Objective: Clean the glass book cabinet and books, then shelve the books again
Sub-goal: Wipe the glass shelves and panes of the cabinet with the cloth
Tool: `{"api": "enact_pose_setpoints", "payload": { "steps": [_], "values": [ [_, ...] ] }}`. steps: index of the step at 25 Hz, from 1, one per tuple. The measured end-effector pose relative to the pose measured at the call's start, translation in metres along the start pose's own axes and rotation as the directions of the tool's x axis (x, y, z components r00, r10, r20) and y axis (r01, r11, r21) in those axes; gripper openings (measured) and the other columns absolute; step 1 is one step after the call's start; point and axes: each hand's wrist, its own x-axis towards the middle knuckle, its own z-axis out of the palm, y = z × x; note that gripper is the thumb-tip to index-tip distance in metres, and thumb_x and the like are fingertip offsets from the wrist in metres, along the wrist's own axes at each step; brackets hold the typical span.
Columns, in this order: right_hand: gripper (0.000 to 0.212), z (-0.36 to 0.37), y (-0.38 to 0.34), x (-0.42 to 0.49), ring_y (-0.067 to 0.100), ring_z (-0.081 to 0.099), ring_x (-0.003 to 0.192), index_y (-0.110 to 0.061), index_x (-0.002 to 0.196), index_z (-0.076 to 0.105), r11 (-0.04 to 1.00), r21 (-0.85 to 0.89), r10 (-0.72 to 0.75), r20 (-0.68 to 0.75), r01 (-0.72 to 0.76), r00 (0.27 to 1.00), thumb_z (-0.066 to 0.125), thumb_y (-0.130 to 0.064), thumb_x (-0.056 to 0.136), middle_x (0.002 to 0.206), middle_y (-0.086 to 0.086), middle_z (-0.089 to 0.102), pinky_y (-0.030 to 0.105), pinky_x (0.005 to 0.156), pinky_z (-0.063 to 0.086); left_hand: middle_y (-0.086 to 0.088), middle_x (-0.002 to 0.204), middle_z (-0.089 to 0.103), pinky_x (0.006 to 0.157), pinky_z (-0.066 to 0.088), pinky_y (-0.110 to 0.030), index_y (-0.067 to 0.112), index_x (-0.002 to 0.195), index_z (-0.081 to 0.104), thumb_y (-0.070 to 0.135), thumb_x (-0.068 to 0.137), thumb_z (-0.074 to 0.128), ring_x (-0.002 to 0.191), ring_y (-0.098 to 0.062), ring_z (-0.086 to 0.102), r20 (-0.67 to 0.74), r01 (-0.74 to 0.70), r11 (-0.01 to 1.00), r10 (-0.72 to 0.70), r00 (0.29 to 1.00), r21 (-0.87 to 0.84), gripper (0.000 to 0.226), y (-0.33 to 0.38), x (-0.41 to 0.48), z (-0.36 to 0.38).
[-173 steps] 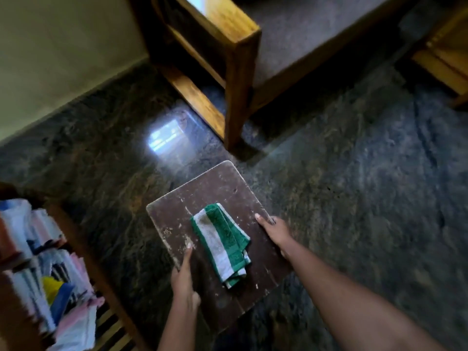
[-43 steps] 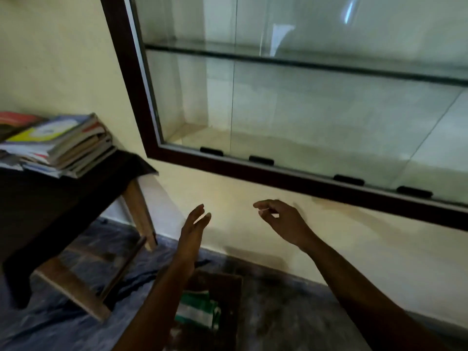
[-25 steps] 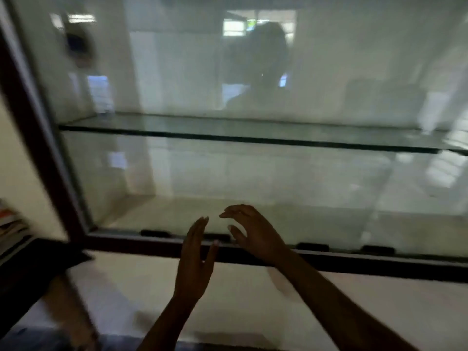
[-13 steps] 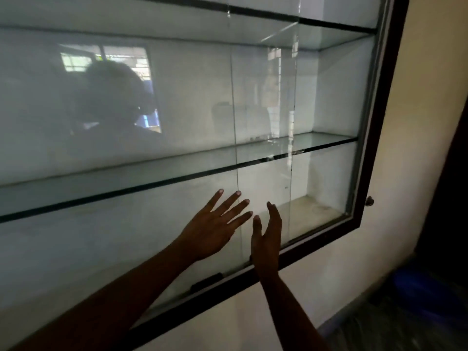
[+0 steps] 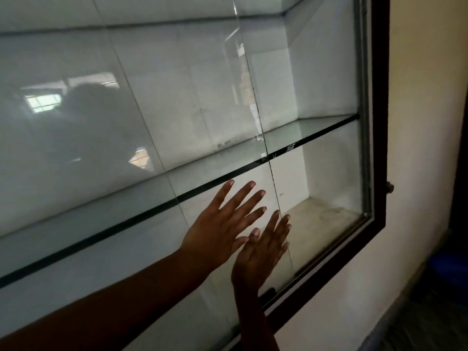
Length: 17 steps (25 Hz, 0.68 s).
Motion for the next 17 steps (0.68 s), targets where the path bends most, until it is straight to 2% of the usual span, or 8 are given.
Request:
{"api": "enact_pose_setpoints", "payload": {
  "steps": [2,7,12,15,17],
  "values": [
    [0.055,-0.001,0.000,0.003,0.015,0.005,0.145,-0.024,0.147,0.017,1.000,-0.007,-0.014,-0.012,0.013,1.000,0.007,-0.048,0.098,0.157,0.001,0.011,0.035,0.117,-0.004,-0.016,0.152,-0.021,0.111,-0.018,-0.056,0.015,0.146,-0.011,0.054,0.092,0.011,0.139,-0.036,-0.025,-0.017,0.001,1.000,-0.001,1.000,-0.016,0.070,0.000,0.002,0.002],
    [0.054,0.001,0.003,0.010,0.015,0.006,0.145,-0.024,0.146,0.019,1.000,-0.020,-0.022,-0.021,0.021,1.000,0.010,-0.047,0.098,0.156,0.000,0.012,0.034,0.117,-0.003,-0.015,0.155,-0.005,0.114,-0.007,-0.055,0.017,0.148,0.005,0.058,0.091,0.025,0.143,-0.036,-0.010,-0.032,-0.011,1.000,0.010,0.999,-0.018,0.073,0.001,0.011,0.007],
    [0.054,-0.001,0.019,0.037,0.014,0.004,0.145,-0.023,0.147,0.019,0.999,-0.033,-0.025,-0.033,0.024,0.999,0.009,-0.045,0.098,0.157,0.000,0.012,0.032,0.117,-0.007,-0.013,0.155,0.007,0.114,-0.004,-0.054,0.018,0.147,0.017,0.060,0.091,0.031,0.143,-0.034,0.000,-0.021,-0.019,1.000,0.018,1.000,-0.018,0.071,0.005,0.044,0.003],
    [0.054,-0.001,0.027,0.057,0.012,0.003,0.145,-0.026,0.147,0.015,0.999,-0.035,-0.015,-0.032,0.014,0.999,0.006,-0.048,0.098,0.156,0.000,0.012,0.031,0.116,-0.008,-0.013,0.154,0.019,0.115,0.001,-0.053,0.017,0.145,0.028,0.053,0.094,0.021,0.144,-0.033,0.009,-0.045,-0.042,0.996,0.039,0.998,-0.075,0.063,0.008,0.064,0.005],
    [0.055,-0.002,0.034,0.070,0.012,0.003,0.144,-0.027,0.146,0.013,0.999,-0.030,-0.013,-0.035,0.012,0.999,0.005,-0.050,0.097,0.156,-0.001,0.012,0.032,0.117,-0.006,-0.014,0.154,0.020,0.114,0.002,-0.054,0.017,0.145,0.029,0.053,0.093,0.012,0.144,-0.034,0.010,-0.033,-0.065,0.992,0.062,0.998,-0.110,0.065,0.010,0.079,0.005]
  ]
}}
